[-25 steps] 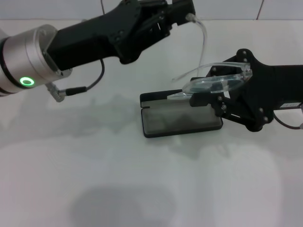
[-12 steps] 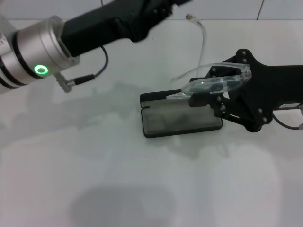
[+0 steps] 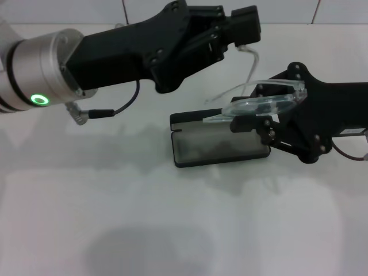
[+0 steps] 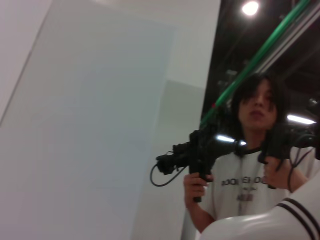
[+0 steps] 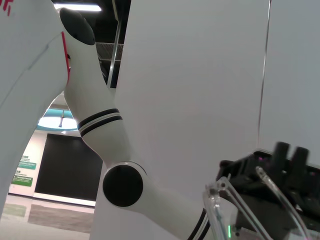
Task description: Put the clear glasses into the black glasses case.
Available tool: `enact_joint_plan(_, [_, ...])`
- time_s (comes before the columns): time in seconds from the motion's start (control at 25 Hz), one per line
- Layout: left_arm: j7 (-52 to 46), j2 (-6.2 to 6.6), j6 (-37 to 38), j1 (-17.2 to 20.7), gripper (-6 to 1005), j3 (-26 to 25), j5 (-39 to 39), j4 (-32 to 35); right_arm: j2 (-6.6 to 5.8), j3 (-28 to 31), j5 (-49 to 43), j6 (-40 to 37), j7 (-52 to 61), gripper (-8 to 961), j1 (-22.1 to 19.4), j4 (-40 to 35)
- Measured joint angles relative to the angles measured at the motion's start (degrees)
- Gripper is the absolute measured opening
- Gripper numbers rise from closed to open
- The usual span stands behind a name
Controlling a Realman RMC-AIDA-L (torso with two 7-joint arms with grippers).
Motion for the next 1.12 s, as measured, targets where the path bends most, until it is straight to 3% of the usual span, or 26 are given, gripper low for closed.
enact_joint_plan(1.12, [0.3, 0.56, 4.7, -0.9, 70, 1.4, 4.2, 0.1, 0.09, 0.0, 0.2, -0.5, -0.7, 117, -0.3, -0.2])
